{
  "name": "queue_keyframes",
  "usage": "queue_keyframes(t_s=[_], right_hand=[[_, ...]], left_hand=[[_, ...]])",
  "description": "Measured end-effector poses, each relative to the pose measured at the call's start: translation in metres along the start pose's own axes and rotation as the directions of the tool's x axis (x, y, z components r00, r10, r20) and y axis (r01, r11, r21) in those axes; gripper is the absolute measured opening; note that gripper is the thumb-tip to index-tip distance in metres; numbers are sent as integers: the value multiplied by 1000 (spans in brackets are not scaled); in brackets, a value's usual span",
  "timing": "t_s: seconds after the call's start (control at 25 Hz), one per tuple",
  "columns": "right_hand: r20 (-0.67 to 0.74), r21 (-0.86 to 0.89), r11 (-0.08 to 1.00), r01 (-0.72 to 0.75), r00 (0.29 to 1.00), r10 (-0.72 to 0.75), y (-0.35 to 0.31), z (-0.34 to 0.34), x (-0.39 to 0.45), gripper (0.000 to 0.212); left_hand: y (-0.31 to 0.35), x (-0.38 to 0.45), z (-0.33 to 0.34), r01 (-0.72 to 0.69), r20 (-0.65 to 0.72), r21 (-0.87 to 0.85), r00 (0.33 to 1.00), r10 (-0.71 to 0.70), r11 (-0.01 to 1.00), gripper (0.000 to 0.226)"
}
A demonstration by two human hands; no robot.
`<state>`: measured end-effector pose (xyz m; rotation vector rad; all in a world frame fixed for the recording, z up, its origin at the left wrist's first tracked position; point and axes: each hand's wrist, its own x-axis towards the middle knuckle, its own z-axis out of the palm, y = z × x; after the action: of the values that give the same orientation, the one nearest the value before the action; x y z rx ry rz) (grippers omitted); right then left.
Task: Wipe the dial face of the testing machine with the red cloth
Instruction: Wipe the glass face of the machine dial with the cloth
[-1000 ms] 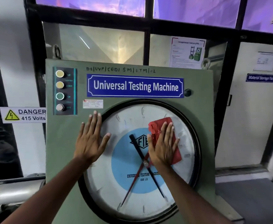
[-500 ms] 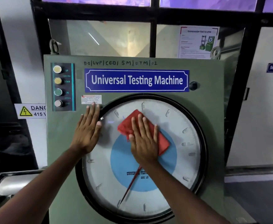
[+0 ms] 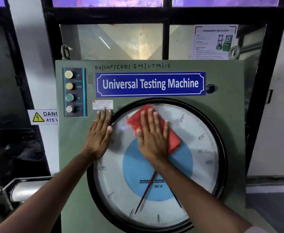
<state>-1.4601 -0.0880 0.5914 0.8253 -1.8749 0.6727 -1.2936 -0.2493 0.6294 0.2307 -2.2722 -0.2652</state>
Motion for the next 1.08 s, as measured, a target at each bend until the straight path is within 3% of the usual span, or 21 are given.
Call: queue_keyframes(t_s=[0.08,0.16,0.24,0.28,0.32,0.36,0.44,0.52,0.6,0.68,0.76,0.84,0.92,1.0,1.08], right_hand=[[77,25,960,280,957,-281,-4,4,-20,64],[169,40,828,559,813,-557,8,-3,-25,64],[289,39,691,722,653,-700,21,-14,-8,64],[331,27,662,749,618,-713,27,-20,5,64],[347,-4,673,739,632,-693,34,-26,18,63],[334,-49,728,684,698,-634,44,-32,27,63],[243,-125,889,441,882,-404,66,-42,38,62],[150,-102,981,164,977,-148,67,-40,34,63],[91,-33,997,68,994,-65,36,-29,19,66],[136,2,966,259,957,-257,-4,-15,-2,71],[203,37,855,517,834,-513,-20,-9,-17,72],[250,19,775,632,748,-616,2,-17,4,69],[249,-82,840,537,827,-504,42,-29,30,65],[201,-159,945,286,947,-252,87,-43,40,63],[145,-137,985,102,986,-82,105,-50,32,64]], left_hand=[[1,1,1,3,-5,-3,1000,-3,1000,68],[4,-1,3,17,-24,6,1000,-17,1000,68],[4,-1,5,26,-39,13,999,-25,1000,68],[4,-1,4,32,-35,7,999,-31,999,68],[4,0,3,33,-24,1,999,-33,999,68],[3,0,2,31,-10,-3,999,-31,1000,68],[2,0,1,29,2,-8,1000,-29,1000,67],[2,1,0,36,-2,-15,999,-37,999,64],[0,0,2,38,-16,-40,999,-39,998,62],[-1,2,1,40,-11,-78,999,-41,996,62],[-4,2,-2,32,9,-108,999,-32,994,62],[-4,2,-3,32,24,-111,999,-30,993,62],[-1,2,-4,43,33,-101,999,-40,994,63],[4,0,-6,64,45,-95,997,-59,993,65],[10,0,-7,81,54,-85,996,-76,993,69]])
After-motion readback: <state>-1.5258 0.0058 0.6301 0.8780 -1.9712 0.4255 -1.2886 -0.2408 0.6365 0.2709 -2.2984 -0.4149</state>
